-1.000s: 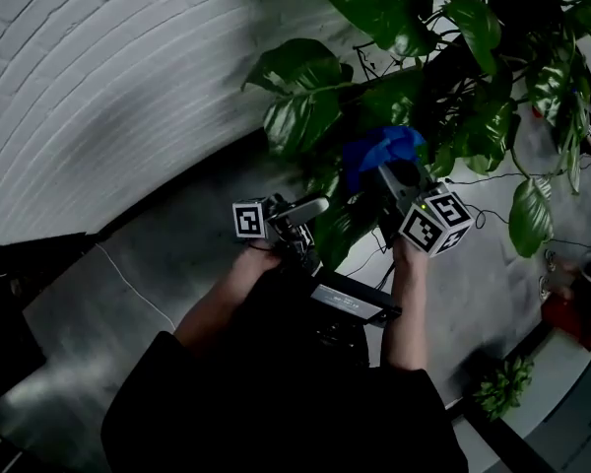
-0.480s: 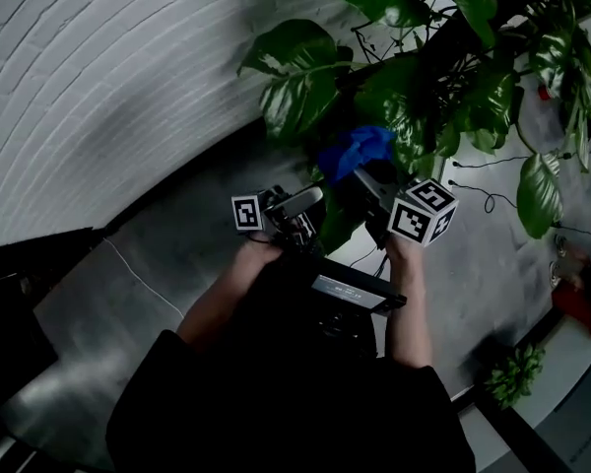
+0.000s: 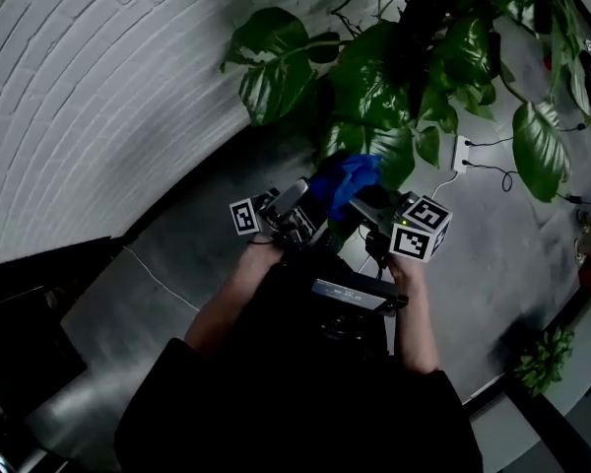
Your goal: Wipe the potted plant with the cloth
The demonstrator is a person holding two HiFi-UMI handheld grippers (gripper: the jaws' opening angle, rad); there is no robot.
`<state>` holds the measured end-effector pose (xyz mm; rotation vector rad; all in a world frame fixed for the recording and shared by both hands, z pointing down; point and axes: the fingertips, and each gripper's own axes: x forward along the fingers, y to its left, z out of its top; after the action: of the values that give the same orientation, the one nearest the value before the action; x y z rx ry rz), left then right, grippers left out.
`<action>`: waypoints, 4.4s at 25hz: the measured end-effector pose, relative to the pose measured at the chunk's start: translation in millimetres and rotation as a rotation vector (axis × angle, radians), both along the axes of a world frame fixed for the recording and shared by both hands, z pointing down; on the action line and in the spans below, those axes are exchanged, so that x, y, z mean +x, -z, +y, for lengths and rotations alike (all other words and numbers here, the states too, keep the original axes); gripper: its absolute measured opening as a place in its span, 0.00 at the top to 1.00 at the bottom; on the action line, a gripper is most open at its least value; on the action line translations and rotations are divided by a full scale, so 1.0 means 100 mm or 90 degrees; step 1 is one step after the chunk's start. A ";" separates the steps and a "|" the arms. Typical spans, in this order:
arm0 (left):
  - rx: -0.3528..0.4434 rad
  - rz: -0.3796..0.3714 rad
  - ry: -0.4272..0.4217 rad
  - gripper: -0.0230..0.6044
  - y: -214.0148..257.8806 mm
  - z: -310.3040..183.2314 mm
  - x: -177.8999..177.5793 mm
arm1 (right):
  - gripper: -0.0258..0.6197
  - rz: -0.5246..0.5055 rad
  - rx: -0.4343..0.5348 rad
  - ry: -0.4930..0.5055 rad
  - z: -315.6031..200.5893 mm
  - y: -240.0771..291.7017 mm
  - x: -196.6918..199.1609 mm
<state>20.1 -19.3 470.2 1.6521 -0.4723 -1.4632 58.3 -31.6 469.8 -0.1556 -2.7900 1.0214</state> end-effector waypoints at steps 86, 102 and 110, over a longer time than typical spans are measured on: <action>-0.052 -0.224 0.030 0.45 0.12 1.27 -2.34 | 0.79 -0.153 0.090 -0.344 0.45 1.14 -1.05; -0.122 -0.273 -0.029 0.33 -0.14 -0.57 -2.10 | 0.79 -0.101 0.213 -0.448 -1.13 1.38 -0.96; -0.078 -0.226 -0.157 0.56 -0.12 -0.90 -1.83 | 0.79 -0.008 0.272 -0.425 -1.39 1.29 -1.55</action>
<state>-162.9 -109.4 482.3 1.8053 -0.5197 -0.9475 -96.5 -170.6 340.6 0.8668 -3.0441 0.4740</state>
